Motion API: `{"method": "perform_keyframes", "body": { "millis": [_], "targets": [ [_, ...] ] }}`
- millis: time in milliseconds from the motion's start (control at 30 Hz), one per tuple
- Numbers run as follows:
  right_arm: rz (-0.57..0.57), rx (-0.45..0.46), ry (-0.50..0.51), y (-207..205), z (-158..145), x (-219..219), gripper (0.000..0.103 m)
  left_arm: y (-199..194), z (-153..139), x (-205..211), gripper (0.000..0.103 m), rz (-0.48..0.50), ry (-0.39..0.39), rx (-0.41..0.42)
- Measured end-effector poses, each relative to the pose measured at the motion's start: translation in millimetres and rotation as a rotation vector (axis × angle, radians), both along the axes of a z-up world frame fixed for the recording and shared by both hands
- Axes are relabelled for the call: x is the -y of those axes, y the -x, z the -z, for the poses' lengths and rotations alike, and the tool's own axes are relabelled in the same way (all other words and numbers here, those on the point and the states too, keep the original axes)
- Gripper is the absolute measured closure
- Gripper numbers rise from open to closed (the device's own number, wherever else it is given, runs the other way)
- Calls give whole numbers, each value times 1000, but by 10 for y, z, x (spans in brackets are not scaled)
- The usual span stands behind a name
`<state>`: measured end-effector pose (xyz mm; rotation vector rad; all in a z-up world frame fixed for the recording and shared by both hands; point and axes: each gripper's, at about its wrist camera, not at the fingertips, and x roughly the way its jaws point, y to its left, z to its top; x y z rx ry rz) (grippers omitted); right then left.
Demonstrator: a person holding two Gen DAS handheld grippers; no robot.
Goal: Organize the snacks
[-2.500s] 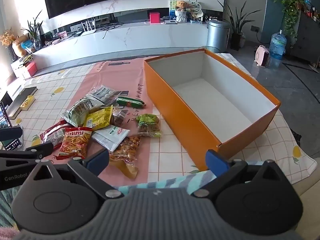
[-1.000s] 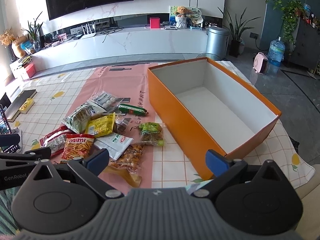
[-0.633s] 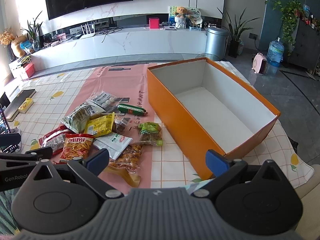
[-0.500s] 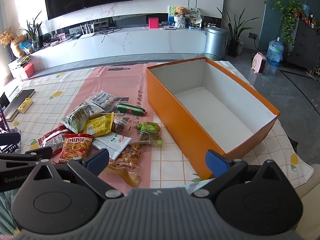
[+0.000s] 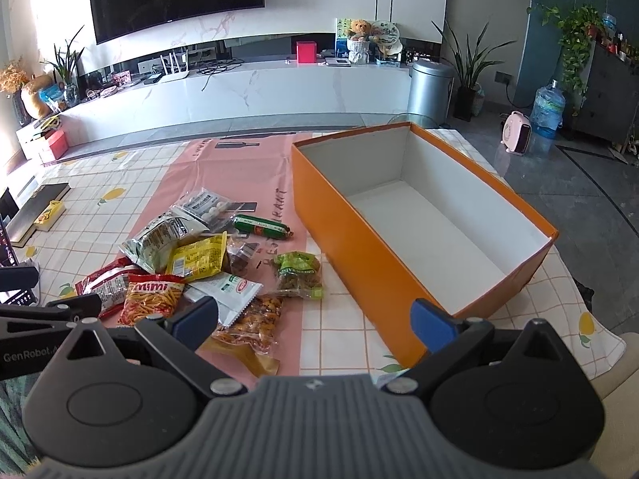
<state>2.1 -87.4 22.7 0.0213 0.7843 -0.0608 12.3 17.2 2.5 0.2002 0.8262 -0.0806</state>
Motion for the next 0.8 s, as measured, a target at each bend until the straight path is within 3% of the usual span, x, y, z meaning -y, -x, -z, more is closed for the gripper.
{"method": "perform_keyframes", "body": {
  "millis": [600,800],
  "targets": [
    [-20,0,-17,-48,61,-37,5,-40,30,-65,20,8,24,-15],
    [-48,-27,-70,-93,193,-27,26,-82,100,-172,31,22,82,-53]
  ]
}}
